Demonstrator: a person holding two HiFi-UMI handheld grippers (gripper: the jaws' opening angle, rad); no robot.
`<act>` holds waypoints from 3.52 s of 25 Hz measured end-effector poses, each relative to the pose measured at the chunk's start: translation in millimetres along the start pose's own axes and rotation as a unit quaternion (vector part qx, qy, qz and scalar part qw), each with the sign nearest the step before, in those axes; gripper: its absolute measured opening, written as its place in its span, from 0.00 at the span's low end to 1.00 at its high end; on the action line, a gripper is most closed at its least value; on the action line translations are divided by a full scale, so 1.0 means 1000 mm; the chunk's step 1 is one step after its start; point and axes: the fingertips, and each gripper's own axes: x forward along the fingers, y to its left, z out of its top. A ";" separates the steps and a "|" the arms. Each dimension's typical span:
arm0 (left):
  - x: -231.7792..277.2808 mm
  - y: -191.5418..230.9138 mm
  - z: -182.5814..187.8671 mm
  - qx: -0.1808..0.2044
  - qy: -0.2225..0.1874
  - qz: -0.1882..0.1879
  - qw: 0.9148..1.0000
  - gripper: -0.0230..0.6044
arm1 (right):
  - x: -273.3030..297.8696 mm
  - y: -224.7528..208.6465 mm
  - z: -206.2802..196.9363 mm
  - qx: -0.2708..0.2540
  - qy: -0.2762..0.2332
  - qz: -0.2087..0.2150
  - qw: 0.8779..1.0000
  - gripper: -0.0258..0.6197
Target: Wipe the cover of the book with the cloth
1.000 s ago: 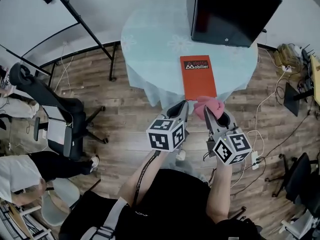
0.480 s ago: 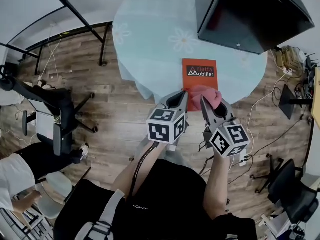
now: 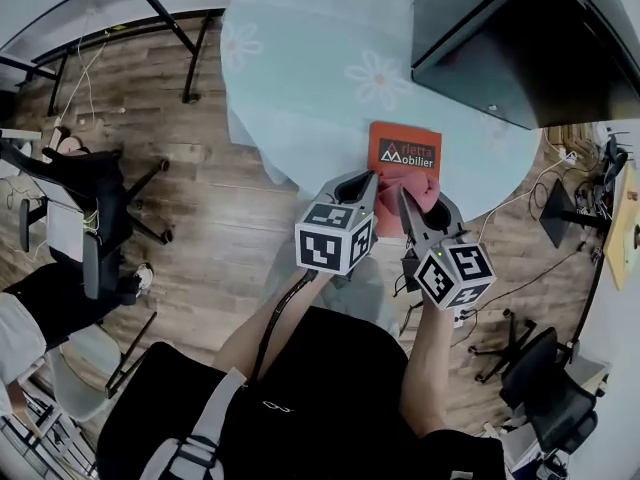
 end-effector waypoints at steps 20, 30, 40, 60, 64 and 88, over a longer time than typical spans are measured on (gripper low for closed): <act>0.052 0.057 0.002 -0.077 -0.025 0.104 0.991 0.06 | 0.086 -0.051 0.001 -0.005 0.053 0.071 0.996 0.18; 0.076 0.062 -0.017 -0.106 -0.002 0.121 0.987 0.06 | 0.113 -0.064 -0.020 -0.008 0.088 0.086 0.992 0.18; 0.104 0.044 -0.020 -0.088 0.036 0.120 0.988 0.06 | 0.115 -0.099 -0.030 -0.001 0.093 0.061 0.994 0.18; 0.155 -0.021 -0.029 -0.055 0.082 0.064 0.993 0.06 | 0.072 -0.169 -0.031 0.038 0.074 0.007 0.996 0.18; 0.168 -0.036 -0.031 -0.040 0.092 0.052 0.994 0.06 | 0.063 -0.184 -0.033 0.046 0.071 -0.008 0.996 0.18; 0.109 -0.034 -0.025 -0.066 0.027 0.072 0.995 0.06 | 0.042 -0.119 0.000 0.002 0.038 0.051 0.998 0.18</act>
